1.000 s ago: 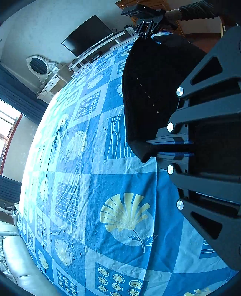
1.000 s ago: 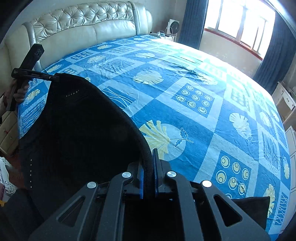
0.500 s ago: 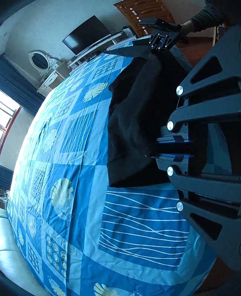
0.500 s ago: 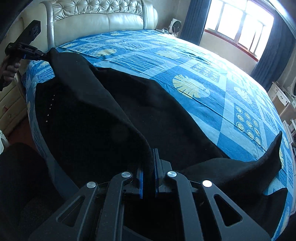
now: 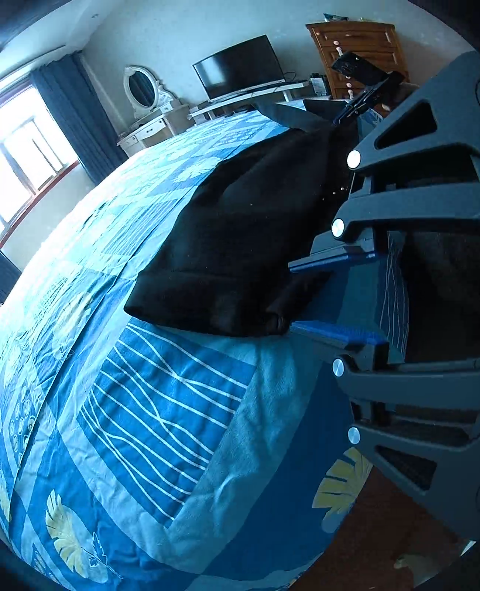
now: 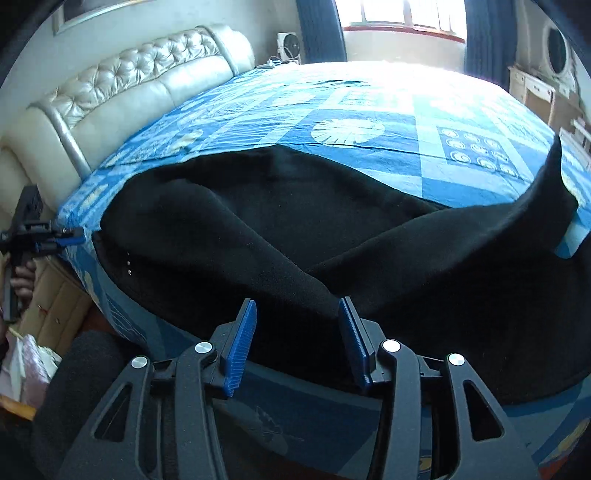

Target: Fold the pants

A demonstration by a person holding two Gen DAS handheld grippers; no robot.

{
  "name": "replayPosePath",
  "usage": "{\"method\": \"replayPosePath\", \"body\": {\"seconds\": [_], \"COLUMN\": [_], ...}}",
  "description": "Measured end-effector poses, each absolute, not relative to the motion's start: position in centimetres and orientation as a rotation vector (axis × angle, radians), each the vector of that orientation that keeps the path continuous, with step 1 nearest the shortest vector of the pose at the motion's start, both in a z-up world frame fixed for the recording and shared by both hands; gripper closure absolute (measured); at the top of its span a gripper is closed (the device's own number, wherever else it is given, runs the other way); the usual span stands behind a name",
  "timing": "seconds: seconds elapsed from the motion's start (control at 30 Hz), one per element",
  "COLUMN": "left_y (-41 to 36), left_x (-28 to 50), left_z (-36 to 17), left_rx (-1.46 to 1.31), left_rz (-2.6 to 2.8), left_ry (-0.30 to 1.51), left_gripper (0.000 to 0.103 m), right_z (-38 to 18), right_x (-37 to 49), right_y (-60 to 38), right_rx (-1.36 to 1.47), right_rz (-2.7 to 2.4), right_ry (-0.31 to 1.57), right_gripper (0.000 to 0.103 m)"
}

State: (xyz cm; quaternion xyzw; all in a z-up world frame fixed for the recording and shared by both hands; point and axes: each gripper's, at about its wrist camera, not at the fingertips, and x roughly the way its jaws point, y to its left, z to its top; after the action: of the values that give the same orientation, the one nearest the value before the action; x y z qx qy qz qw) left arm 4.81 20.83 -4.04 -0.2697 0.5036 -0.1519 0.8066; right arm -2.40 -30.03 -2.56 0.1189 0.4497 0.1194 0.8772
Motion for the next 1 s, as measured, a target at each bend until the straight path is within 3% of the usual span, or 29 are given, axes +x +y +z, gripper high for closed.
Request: {"method": "replayPosePath", "body": {"seconds": [0.1,0.27,0.33,0.43,0.67,0.7,0.73,0.77,0.8,0.83,0.87,0.9,1.0], "left_y": [19.3,17.4,17.2,17.3,17.1,17.1,17.1,17.1,17.1,17.2,17.2,17.3,17.8], "left_x": [5.2,7.1,7.4,7.5,8.3,8.4,8.6,8.9,9.1,9.2,9.2,9.1,8.0], "left_z": [-3.9,-5.4,-5.6,-5.8,-6.3,-6.3,-6.4,-6.6,-6.7,-6.7,-6.7,-6.6,-5.9], "left_rx": [-0.605,-0.615,-0.610,-0.645,-0.647,-0.654,-0.660,-0.669,-0.675,-0.673,-0.669,-0.674,-0.702], "left_rz": [-0.296,-0.225,-0.195,-0.181,-0.171,-0.166,-0.162,-0.162,-0.158,-0.149,-0.143,-0.149,-0.161], "left_ry": [1.061,1.083,1.072,1.068,1.070,1.067,1.067,1.074,1.081,1.086,1.093,1.097,1.078], "left_gripper": [0.067,0.067,0.067,0.062,0.058,0.058,0.058,0.059,0.063,0.070,0.087,0.093,0.093], "right_z": [-3.5,-6.2,-6.6,-6.6,-6.3,-6.4,-6.5,-6.6,-6.6,-6.6,-6.5,-6.1,-4.6], "right_x": [-2.3,-2.1,-2.0,-1.5,1.6,1.8,2.0,2.1,2.2,2.1,1.8,1.4,-0.1], "right_y": [-31.9,-33.2,-33.1,-33.1,-33.0,-33.3,-33.2,-33.9,-34.1,-34.2,-34.5,-34.6,-34.7], "right_rx": [0.504,0.823,0.870,0.920,0.949,0.947,0.940,0.923,0.908,0.908,0.917,0.920,0.915], "right_rz": [0.247,0.231,0.219,0.203,0.120,0.094,0.075,0.062,0.054,0.053,0.056,0.059,0.077], "right_ry": [0.948,0.960,0.956,0.931,0.916,0.916,0.921,0.927,0.928,0.926,0.913,0.896,0.849], "right_gripper": [0.056,0.056,0.055,0.047,0.046,0.047,0.062,0.069,0.085,0.090,0.092,0.094,0.094]}}
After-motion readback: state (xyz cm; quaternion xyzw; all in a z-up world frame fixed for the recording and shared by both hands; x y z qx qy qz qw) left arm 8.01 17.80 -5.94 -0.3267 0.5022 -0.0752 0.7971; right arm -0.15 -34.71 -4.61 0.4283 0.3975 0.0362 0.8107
